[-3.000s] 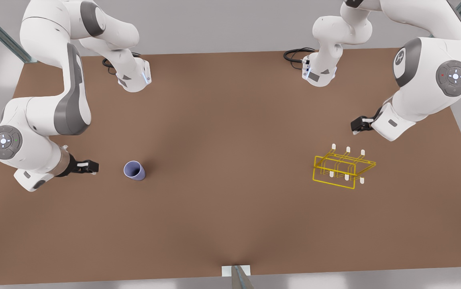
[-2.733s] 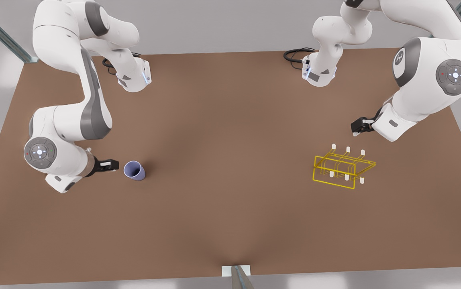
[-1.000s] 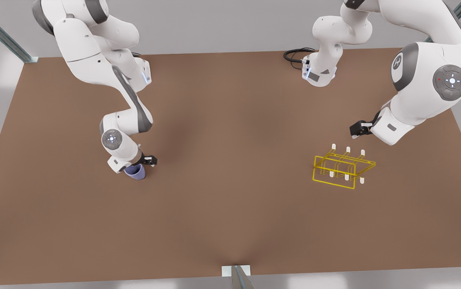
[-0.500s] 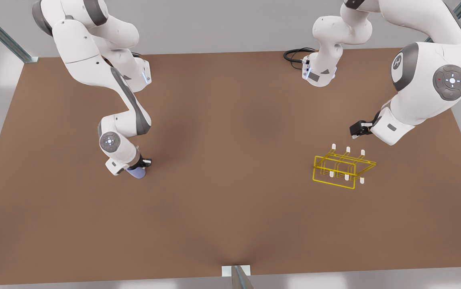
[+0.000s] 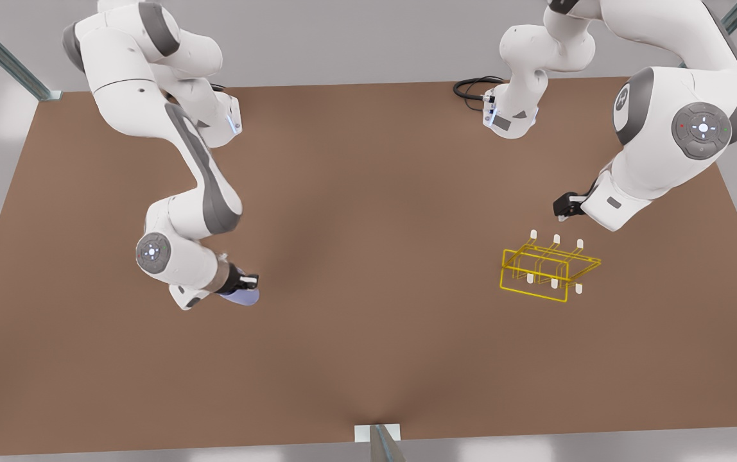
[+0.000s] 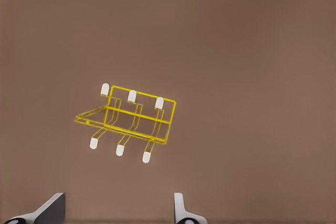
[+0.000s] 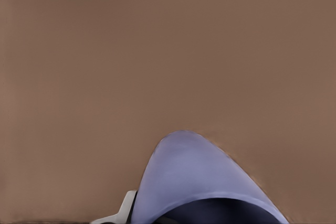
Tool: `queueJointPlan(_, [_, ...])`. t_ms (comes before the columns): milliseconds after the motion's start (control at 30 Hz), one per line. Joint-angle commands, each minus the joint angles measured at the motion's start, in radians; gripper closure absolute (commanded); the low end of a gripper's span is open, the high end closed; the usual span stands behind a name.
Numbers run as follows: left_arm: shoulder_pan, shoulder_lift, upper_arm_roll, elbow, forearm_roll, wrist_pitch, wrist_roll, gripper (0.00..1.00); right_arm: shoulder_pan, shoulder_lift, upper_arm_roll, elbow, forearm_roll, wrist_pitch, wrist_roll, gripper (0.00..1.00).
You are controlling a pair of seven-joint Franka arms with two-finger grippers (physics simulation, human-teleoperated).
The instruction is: Place the cup on the cup holder
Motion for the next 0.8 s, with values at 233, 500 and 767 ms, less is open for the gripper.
queueJointPlan(233, [-0.001,0.000,0.000,0.000,0.001,0.000,-0.001,0.00,0.065,0.295,0.002,0.333,0.686,-0.314,-0.153,0.79])
queueJointPlan(500, [-0.001,0.003,0.000,0.000,0.003,0.000,-0.001,0.00,0.241,0.683,-0.003,0.655,1.367,-0.363,-0.450,0.79])
queueJointPlan(767, [-0.001,0.003,0.000,0.000,0.003,0.000,-0.001,0.00,0.430,0.786,-0.009,0.747,1.527,-0.205,-0.567,0.79])
